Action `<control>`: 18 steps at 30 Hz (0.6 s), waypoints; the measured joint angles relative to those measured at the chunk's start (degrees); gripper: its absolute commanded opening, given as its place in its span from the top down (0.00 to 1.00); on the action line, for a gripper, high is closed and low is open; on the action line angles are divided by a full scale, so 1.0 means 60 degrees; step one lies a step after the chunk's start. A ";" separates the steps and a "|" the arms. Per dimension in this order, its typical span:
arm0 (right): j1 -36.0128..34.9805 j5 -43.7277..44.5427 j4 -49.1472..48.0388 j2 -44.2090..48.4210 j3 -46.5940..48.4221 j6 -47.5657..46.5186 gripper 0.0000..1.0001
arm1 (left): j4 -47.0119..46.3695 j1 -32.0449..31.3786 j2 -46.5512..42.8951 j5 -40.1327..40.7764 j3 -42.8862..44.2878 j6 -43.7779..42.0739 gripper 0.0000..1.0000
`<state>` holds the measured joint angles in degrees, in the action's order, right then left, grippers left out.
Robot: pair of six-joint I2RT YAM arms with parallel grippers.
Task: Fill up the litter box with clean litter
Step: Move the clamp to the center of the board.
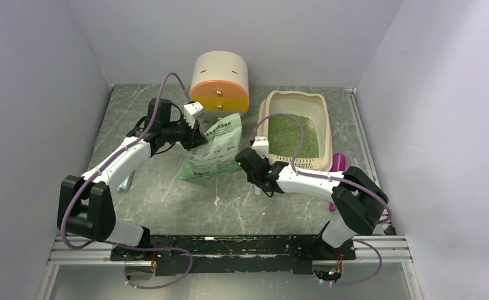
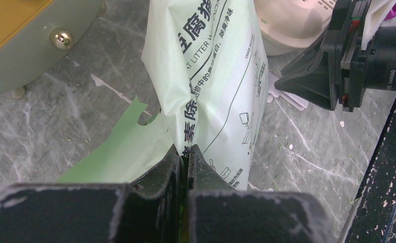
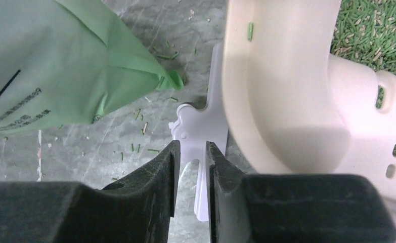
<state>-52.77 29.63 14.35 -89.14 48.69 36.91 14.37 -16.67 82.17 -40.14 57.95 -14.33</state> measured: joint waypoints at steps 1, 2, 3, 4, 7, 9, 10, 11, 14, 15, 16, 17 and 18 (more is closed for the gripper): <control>0.0066 0.0018 -0.0044 0.0004 0.0022 -0.0015 0.69 | -0.0022 0.0000 -0.0004 0.0000 -0.0015 0.0000 0.95; 0.0113 0.0036 -0.0051 -0.0036 0.0051 -0.0022 0.63 | -0.0058 0.0000 -0.0007 0.0000 -0.0040 0.0004 0.95; 0.0146 0.0073 -0.0036 -0.0124 0.0109 -0.0022 0.55 | -0.0084 0.0000 -0.0015 0.0000 -0.0062 0.0000 0.95; 0.0175 0.0098 -0.0018 -0.0259 0.0189 -0.0029 0.49 | -0.0106 0.0000 -0.0015 0.0000 -0.0073 0.0004 0.95; 0.0135 0.0080 0.0062 -0.0718 0.0510 -0.0055 0.44 | -0.0168 0.0000 -0.0015 0.0000 -0.0106 0.0015 0.95; 0.0117 0.0047 0.0018 -0.0845 0.0590 -0.0084 0.45 | -0.0186 0.0000 -0.0015 0.0000 -0.0109 0.0033 0.95; 0.0109 0.0047 0.0011 -0.0863 0.0590 -0.0095 0.48 | -0.0189 0.0000 -0.0015 0.0000 -0.0113 0.0036 0.95; 0.0109 0.0047 0.0011 -0.0878 0.0590 -0.0113 0.52 | -0.0189 0.0000 -0.0015 0.0000 -0.0113 0.0036 0.95; 0.0135 0.0142 0.0022 -0.1056 0.0612 -0.0168 0.69 | -0.0204 0.0000 -0.0015 0.0000 -0.0120 0.0040 0.95; 0.0149 0.0178 0.0029 -0.1177 0.0619 -0.0168 0.73 | -0.0204 0.0000 -0.0015 0.0000 -0.0120 0.0040 0.95; 0.0160 0.0262 0.0051 -0.1304 0.0619 -0.0182 0.76 | -0.0200 0.0000 -0.0015 0.0000 -0.0120 0.0036 0.95; 0.0157 0.0317 0.0022 -0.1326 0.0637 -0.0240 0.79 | -0.0200 0.0000 -0.0015 0.0000 -0.0120 0.0036 0.95; 0.0138 0.0412 -0.0004 -0.1297 0.0659 -0.0255 0.83 | -0.0200 0.0000 -0.0015 0.0000 -0.0120 0.0036 0.95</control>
<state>-51.94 32.10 14.33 -96.92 52.64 35.38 13.17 -16.67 82.08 -40.14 57.23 -14.11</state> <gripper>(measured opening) 0.270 0.078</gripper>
